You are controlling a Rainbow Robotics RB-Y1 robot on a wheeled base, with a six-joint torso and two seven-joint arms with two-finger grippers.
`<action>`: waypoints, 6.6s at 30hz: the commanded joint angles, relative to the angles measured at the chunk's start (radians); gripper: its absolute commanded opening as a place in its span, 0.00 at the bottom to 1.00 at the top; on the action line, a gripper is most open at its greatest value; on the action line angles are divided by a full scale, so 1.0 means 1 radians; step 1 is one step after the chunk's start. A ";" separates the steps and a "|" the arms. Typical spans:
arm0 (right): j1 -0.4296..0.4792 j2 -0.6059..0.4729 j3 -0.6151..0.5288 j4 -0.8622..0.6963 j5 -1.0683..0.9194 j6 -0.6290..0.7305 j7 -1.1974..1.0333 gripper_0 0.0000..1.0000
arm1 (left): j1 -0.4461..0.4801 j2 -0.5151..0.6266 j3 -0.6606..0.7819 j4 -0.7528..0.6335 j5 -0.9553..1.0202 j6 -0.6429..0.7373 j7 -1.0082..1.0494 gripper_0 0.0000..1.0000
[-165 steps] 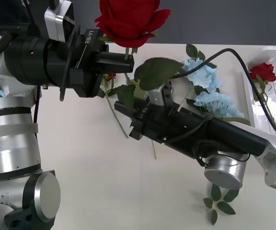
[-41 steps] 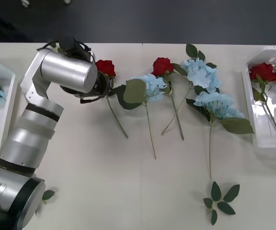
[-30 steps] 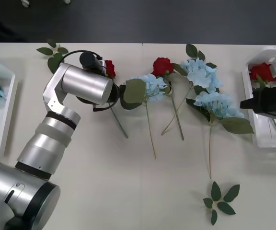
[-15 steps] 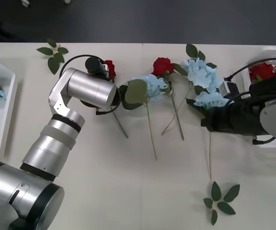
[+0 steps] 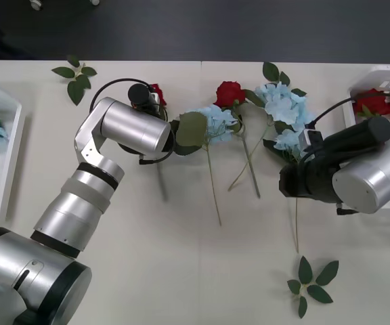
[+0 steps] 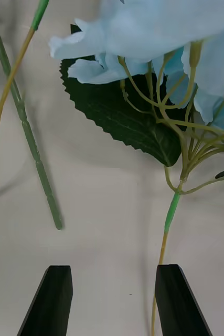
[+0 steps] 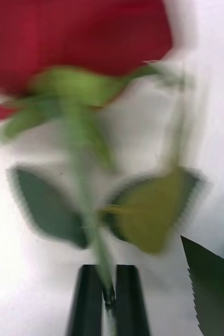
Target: Put the red flowers into the right box and the blue flowers into the left box
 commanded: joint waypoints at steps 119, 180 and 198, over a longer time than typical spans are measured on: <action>-0.248 -0.233 0.645 -0.154 -0.717 -1.461 1.126 0.46 | 0.247 -0.100 0.617 -0.695 1.685 0.698 -1.468 0.00; -0.217 -0.549 0.677 -0.258 -0.741 -1.732 1.023 0.00 | 0.247 -0.100 0.617 -0.695 1.685 0.698 -1.468 1.00; 0.413 -0.490 -0.313 -0.275 -0.784 -1.205 0.765 0.00 | 0.277 -0.093 0.595 -0.667 1.459 0.577 -1.436 1.00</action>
